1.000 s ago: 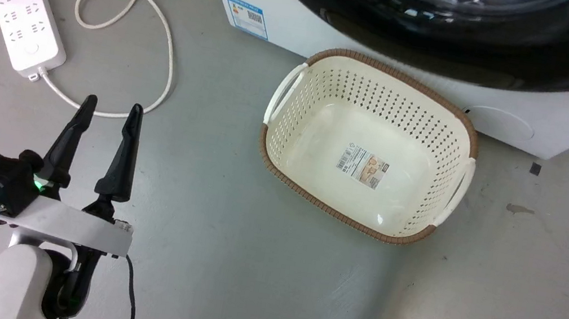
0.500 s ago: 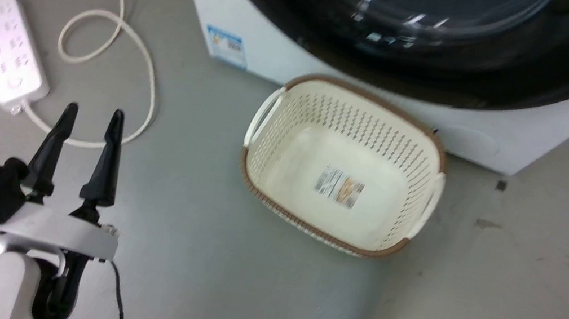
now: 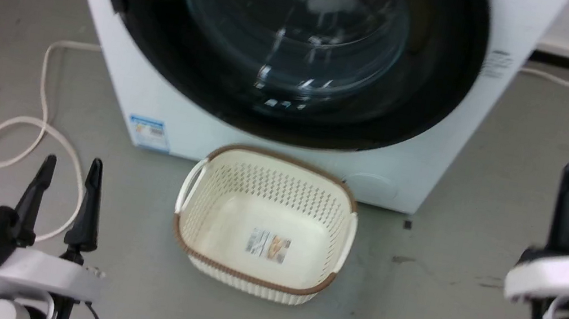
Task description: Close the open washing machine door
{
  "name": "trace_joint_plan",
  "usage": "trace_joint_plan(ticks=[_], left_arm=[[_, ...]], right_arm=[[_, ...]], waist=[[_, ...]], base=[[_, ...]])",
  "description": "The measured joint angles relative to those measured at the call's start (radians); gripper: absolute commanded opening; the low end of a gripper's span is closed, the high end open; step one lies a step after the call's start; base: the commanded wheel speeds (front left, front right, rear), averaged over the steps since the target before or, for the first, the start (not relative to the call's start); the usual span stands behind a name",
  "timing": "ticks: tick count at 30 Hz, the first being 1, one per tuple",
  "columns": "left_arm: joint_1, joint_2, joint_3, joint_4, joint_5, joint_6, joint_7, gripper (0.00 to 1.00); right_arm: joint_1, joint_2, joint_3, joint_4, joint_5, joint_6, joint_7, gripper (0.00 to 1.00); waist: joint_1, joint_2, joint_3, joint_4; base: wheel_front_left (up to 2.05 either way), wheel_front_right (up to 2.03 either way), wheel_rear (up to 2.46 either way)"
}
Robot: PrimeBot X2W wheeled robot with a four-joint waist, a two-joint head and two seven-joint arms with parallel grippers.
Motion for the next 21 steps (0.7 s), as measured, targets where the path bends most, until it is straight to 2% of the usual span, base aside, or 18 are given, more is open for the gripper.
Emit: trace_joint_plan(ticks=[10, 17, 18, 19, 20, 21], left_arm=[[0.036, -0.012, -0.041, -0.007, 0.009, 0.004, 0.039, 1.0], [0.037, -0.018, -0.062, -0.001, 0.003, 0.002, 0.065, 1.0], [0.037, -0.019, -0.064, -0.001, 0.003, 0.003, 0.065, 1.0], [0.038, -0.019, -0.067, -0.001, 0.003, 0.004, 0.065, 1.0], [0.038, -0.02, -0.069, -0.001, 0.003, 0.004, 0.067, 1.0], [0.038, -0.02, -0.07, -0.001, 0.002, 0.005, 0.067, 1.0]], right_arm=[[0.26, 0.0, 0.105, -0.127, 0.074, 0.0, 0.029, 0.0], [0.353, 0.0, 0.167, -0.177, 0.093, 0.0, 0.07, 0.0], [0.361, 0.0, 0.17, -0.182, 0.095, 0.0, 0.075, 0.02], [0.366, -0.001, 0.174, -0.186, 0.093, 0.0, 0.077, 0.4], [0.37, 0.0, 0.176, -0.19, 0.092, 0.0, 0.077, 1.0], [0.372, -0.001, 0.178, -0.194, 0.092, 0.0, 0.077, 1.0]], waist=[[0.0002, 0.0, -0.094, -0.064], [0.0003, 0.0, -0.109, -0.072], [0.0003, 0.0, -0.11, -0.071], [0.0003, 0.0, -0.111, -0.07], [0.0003, 0.0, -0.111, -0.068], [0.0003, 0.0, -0.111, -0.067]], base=[[0.0, 0.0, 0.0], [0.0, 0.0, 0.0], [0.0, 0.0, 0.0], [0.0, 0.0, 0.0], [0.0, 0.0, 0.0], [0.0, 0.0, 0.0]])
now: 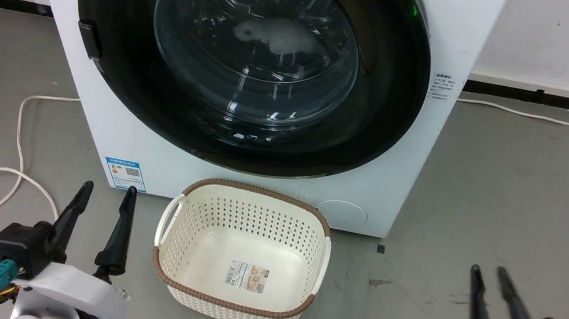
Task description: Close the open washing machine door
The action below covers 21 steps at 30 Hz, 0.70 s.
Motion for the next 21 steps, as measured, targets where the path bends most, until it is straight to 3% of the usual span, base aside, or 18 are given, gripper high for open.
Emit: trace_joint_plan(ticks=[21], left_arm=[[0.002, 0.002, -0.009, 0.008, -0.021, 0.008, 0.014, 1.0]], right_arm=[[0.012, 0.0, 0.006, -0.017, 0.011, 0.0, 0.008, 1.0]], waist=[[0.0, 0.0, -0.001, 0.011]], base=[[0.0, 0.0, 0.0]])
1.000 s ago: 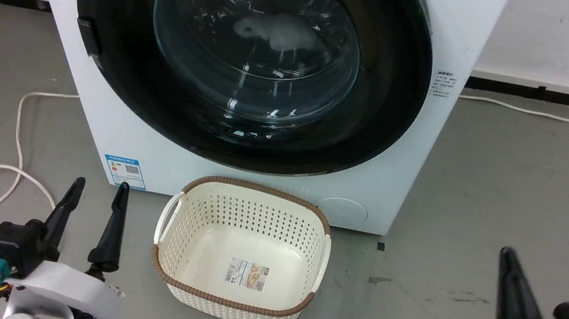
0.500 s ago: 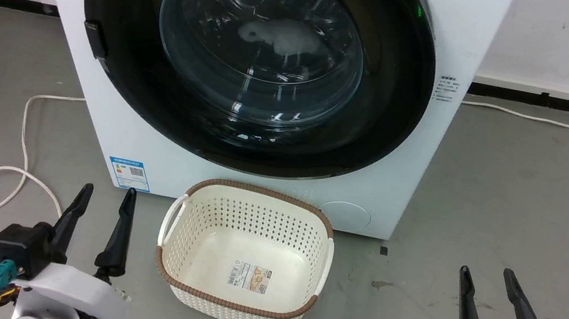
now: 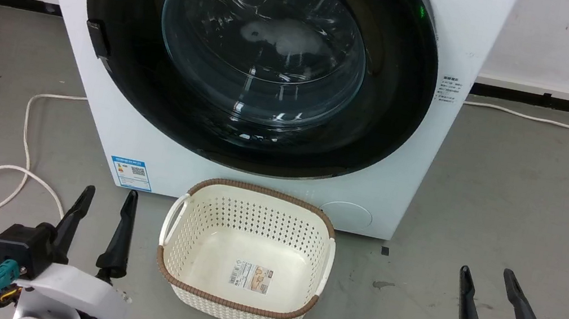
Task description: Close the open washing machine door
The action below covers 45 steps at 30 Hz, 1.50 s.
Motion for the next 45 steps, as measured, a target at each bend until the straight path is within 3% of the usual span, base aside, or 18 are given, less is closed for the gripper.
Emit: trace_joint_plan(ticks=[6, 7, 45], left_arm=[[0.0, 0.004, -0.005, 0.006, 0.002, 0.01, 0.0, 1.0], [0.0, 0.003, -0.004, 0.006, 0.002, 0.01, 0.0, 0.0], [0.01, -0.036, 0.01, -0.025, 0.102, 0.022, 0.051, 0.0]], right_arm=[[0.0, 0.0, 0.0, 0.006, 0.001, 0.0, -0.001, 1.0], [0.0, 0.0, 0.0, 0.006, 0.0, 0.0, 0.0, 0.0], [-0.001, 0.0, 0.005, -0.007, -0.037, 0.0, 0.044, 0.0]], waist=[[0.0, 0.0, -0.002, -0.001], [0.0, 0.0, -0.002, -0.001], [0.0, 0.0, -0.003, 0.028]], base=[[0.0, 0.0, 0.0], [0.0, 0.0, 0.0], [0.0, 0.0, 0.0]])
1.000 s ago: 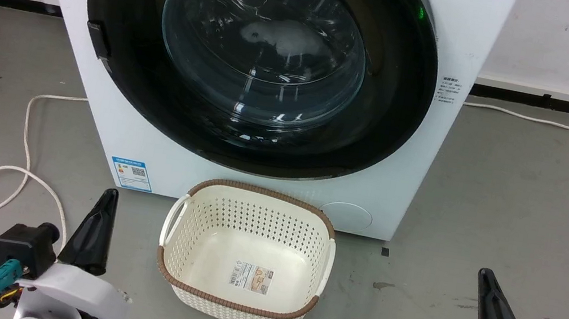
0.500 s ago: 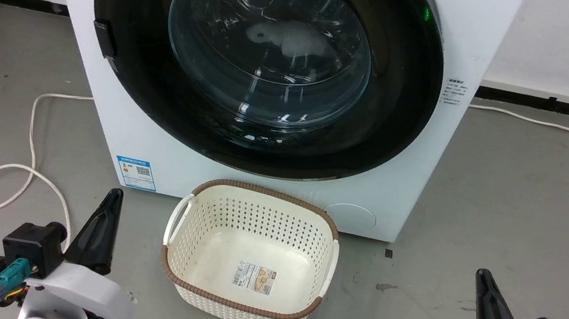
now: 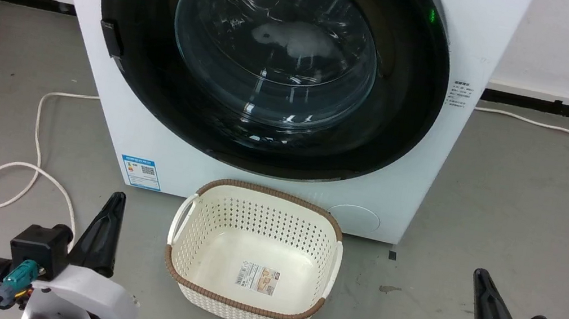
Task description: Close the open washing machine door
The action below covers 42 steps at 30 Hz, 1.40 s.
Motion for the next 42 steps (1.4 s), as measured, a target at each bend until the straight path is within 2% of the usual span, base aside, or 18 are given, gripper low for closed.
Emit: trace_joint_plan(ticks=[42], left_arm=[[0.025, -0.054, 0.023, -0.04, 0.129, 0.017, 0.062, 0.0]], right_arm=[[-0.001, 0.0, 0.007, -0.024, -0.045, 0.0, 0.053, 0.0]], waist=[[0.0, 0.0, -0.002, 0.033]], base=[[0.0, 0.0, 0.0]])
